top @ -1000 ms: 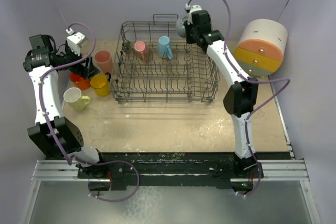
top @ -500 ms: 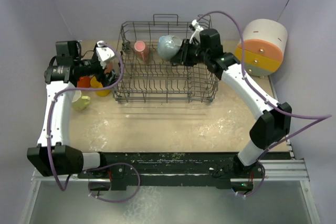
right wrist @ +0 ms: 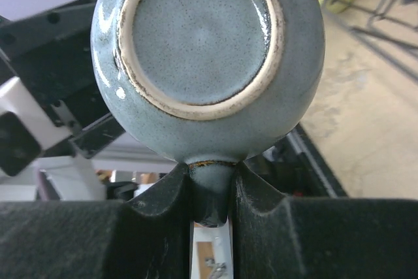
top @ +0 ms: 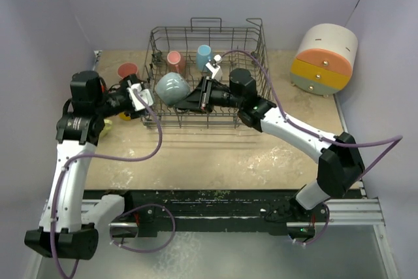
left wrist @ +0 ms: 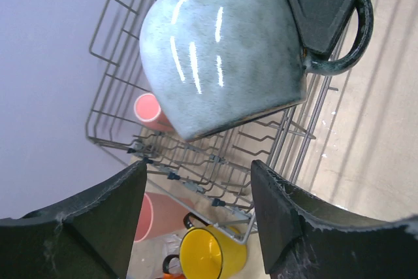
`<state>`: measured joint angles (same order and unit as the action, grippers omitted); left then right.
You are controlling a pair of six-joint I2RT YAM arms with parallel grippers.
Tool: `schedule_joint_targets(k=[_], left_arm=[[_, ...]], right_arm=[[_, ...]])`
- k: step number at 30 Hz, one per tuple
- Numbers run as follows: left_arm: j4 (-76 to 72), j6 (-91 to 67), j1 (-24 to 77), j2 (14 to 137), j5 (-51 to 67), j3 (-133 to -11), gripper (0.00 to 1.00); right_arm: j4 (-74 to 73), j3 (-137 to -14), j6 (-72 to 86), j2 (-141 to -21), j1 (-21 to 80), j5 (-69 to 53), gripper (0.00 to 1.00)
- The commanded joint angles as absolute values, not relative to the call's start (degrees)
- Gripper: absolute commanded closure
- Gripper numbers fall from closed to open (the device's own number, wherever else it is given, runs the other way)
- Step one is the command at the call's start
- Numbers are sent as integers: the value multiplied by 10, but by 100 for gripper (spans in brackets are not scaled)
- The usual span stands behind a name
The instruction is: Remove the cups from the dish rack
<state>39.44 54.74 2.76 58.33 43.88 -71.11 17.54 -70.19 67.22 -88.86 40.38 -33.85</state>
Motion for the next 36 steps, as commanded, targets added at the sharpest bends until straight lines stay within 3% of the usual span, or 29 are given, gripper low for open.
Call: schedule_joint_targets(k=[1, 23, 26, 30, 33, 36], left_arm=[[332, 549, 31, 515, 443, -669, 33], [277, 477, 31, 445, 454, -686, 48], [270, 476, 31, 451, 450, -683, 58], [255, 463, 31, 461, 436, -683, 83], [248, 460, 31, 460, 422, -679, 100], [247, 459, 31, 463, 397, -677, 100]], right_arm=[[408, -699, 787, -849, 422, -374, 100], [541, -677, 881, -856, 513, -335, 100], [589, -661, 918, -862, 525, -321, 100], [588, -662, 924, -862, 529, -311, 100], [577, -661, 919, -858, 529, -308, 74], [550, -650, 909, -850, 528, -319, 44]])
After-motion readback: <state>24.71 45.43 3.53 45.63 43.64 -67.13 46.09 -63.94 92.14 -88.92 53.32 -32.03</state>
